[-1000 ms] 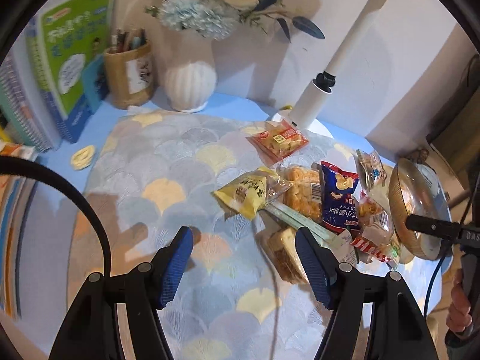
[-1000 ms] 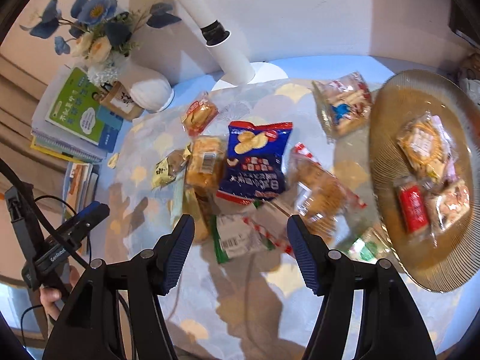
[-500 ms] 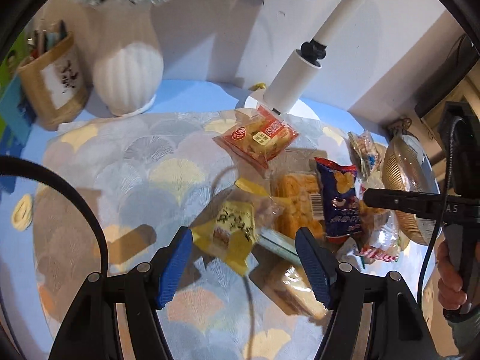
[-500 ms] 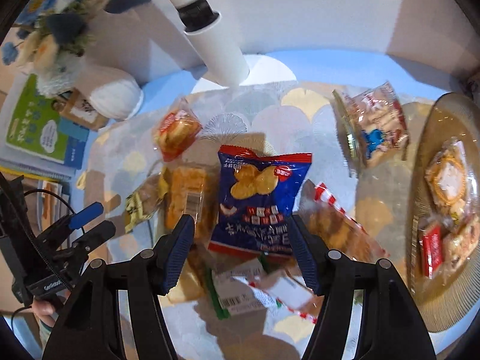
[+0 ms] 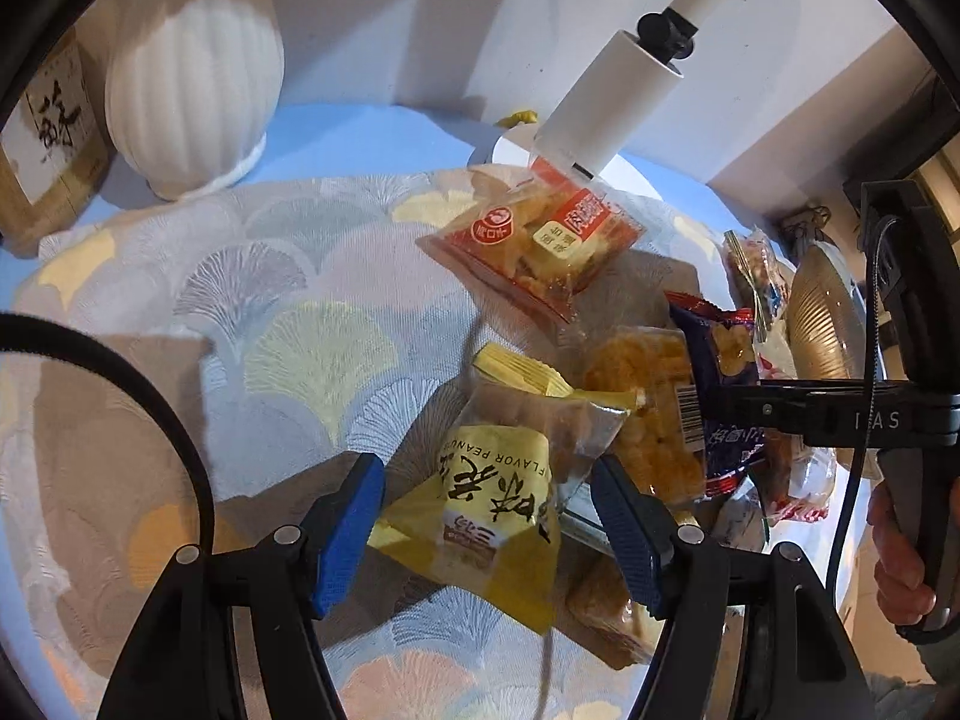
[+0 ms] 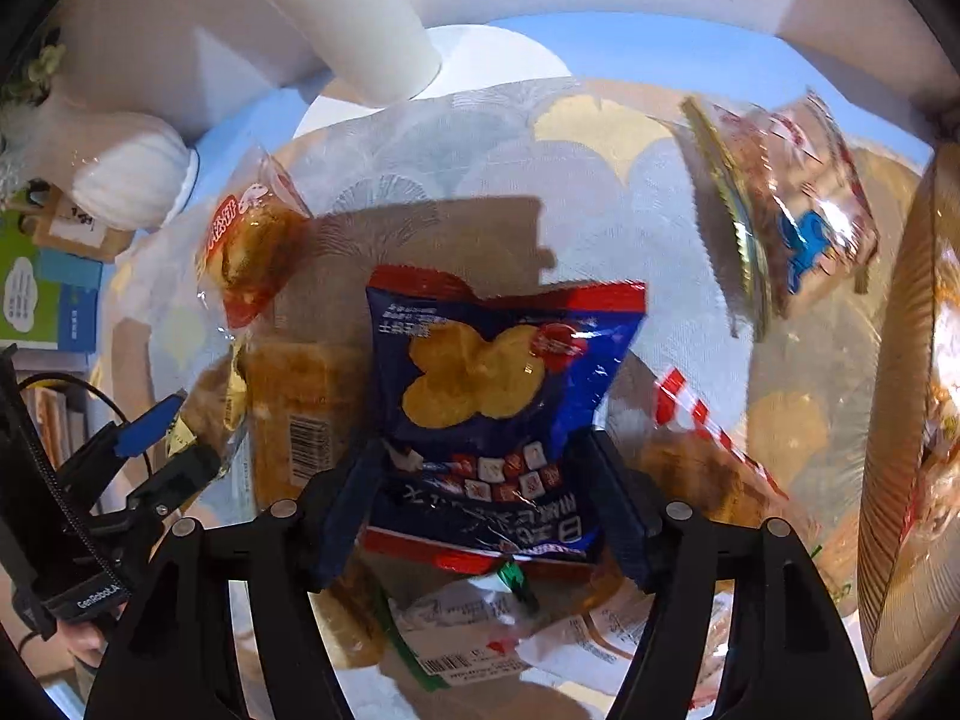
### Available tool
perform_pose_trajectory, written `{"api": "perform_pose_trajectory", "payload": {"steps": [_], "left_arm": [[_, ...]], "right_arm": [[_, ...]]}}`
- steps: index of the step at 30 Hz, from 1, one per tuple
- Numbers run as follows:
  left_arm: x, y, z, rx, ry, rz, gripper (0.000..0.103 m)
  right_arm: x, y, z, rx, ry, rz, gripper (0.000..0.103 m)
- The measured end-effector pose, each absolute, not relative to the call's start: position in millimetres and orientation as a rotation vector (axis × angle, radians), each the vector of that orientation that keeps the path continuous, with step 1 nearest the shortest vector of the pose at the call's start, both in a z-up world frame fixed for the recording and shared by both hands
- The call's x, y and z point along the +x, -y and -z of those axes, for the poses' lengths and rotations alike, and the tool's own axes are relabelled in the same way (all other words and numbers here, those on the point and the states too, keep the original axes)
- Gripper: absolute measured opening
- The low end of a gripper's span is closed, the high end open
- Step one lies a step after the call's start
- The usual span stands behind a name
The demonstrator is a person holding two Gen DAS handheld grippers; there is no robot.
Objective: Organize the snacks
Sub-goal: 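Grasp the yellow peanut snack bag with the left gripper while the right grasps the blue chips bag, then carry both bags over the amber bowl and open both grippers to drop them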
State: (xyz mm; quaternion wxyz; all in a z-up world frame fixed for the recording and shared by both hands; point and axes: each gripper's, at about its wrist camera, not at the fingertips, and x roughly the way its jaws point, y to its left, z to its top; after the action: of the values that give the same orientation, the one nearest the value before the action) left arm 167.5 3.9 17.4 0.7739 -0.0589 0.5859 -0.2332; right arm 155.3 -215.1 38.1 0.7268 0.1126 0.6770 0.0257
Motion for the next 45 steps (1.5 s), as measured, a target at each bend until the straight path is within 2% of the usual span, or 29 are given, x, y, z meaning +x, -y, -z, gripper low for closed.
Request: {"api": "perform_pose_trajectory", "payload": {"steps": [5,7,12,16,31,39,45], "left_arm": [[169,0,-15,-0.164,-1.254,0.514,0.066],[168,1,-15,-0.174,-1.249,0.524,0.048],[168,2,-16,-0.178,-1.232,0.495,0.037],[166,-9,-24,-0.196,-1.203,0.453,0.033],[122,-27,-103,-0.212,-1.046,0.405,0.033],[100,19,-142,-0.218,-0.987,0.393,0.033],[91,89,-161,-0.211,-0.986,0.45,0.033]], "right_arm": [[159,209,-34,0.206,-1.494,-0.051,0.071],[160,205,-35,0.188,-1.481,-0.056,0.068],[155,205,-46,0.212,-1.421,-0.078,0.055],[151,208,-58,0.267,-1.379,-0.108,0.05],[109,226,-131,0.386,-1.225,-0.208,0.049],[69,286,-165,0.378,-1.138,-0.15,0.049],[44,368,-180,0.423,-1.092,-0.042,0.049]]}}
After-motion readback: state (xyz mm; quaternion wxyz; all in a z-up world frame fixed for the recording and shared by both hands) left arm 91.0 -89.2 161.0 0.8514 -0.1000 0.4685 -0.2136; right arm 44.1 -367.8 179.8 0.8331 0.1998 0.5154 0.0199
